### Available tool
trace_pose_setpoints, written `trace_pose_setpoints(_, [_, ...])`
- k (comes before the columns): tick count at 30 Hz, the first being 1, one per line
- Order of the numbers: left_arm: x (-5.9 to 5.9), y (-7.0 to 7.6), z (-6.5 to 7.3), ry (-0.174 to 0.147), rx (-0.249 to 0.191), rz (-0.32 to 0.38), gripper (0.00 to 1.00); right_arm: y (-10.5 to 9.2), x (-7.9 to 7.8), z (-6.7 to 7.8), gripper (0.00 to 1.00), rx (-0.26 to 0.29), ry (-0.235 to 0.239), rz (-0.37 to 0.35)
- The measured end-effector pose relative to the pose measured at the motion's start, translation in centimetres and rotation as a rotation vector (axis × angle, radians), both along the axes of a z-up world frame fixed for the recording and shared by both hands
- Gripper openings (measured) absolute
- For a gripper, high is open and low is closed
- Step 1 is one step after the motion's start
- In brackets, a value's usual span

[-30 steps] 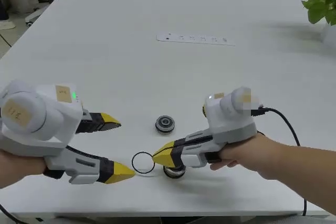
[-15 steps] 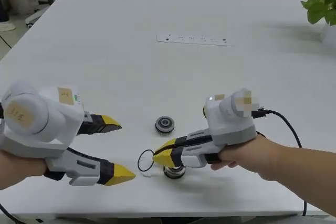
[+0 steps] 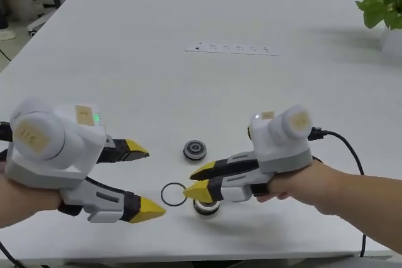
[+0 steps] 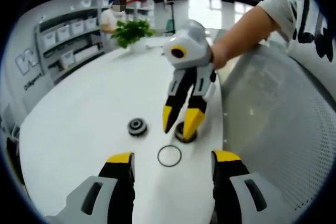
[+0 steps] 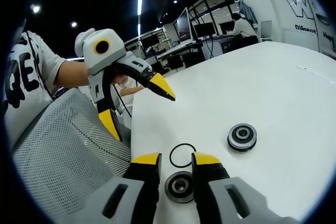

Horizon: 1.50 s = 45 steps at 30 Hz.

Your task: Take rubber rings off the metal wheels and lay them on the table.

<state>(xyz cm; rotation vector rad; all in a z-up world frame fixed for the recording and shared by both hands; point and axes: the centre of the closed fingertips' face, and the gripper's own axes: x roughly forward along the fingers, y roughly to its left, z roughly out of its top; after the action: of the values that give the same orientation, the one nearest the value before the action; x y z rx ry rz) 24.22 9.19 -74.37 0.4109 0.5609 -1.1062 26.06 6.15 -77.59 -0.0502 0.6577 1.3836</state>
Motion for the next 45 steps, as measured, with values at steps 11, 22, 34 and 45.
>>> trace_pose_setpoints(11, [0.4,-1.3,0.2,-0.002,0.001,-0.028,0.59,-1.3,0.1,0.8,0.24,0.005,-0.024,-0.001])
trace_pose_setpoints(22, [0.7,-2.4,0.3,0.000,0.004,-0.052,0.57,-2.9,-0.1,0.9,0.26,-0.018,-0.049,0.008])
trace_pose_setpoints(34, [0.8,-3.9,-0.3,0.018,0.007,-0.082,0.53,-4.3,-0.6,0.1,0.27,-0.065,-0.074,0.045])
trace_pose_setpoints(45, [0.9,-4.9,-1.2,0.039,0.018,-0.112,0.48,-4.5,-1.0,-1.0,0.27,-0.098,-0.101,0.079])
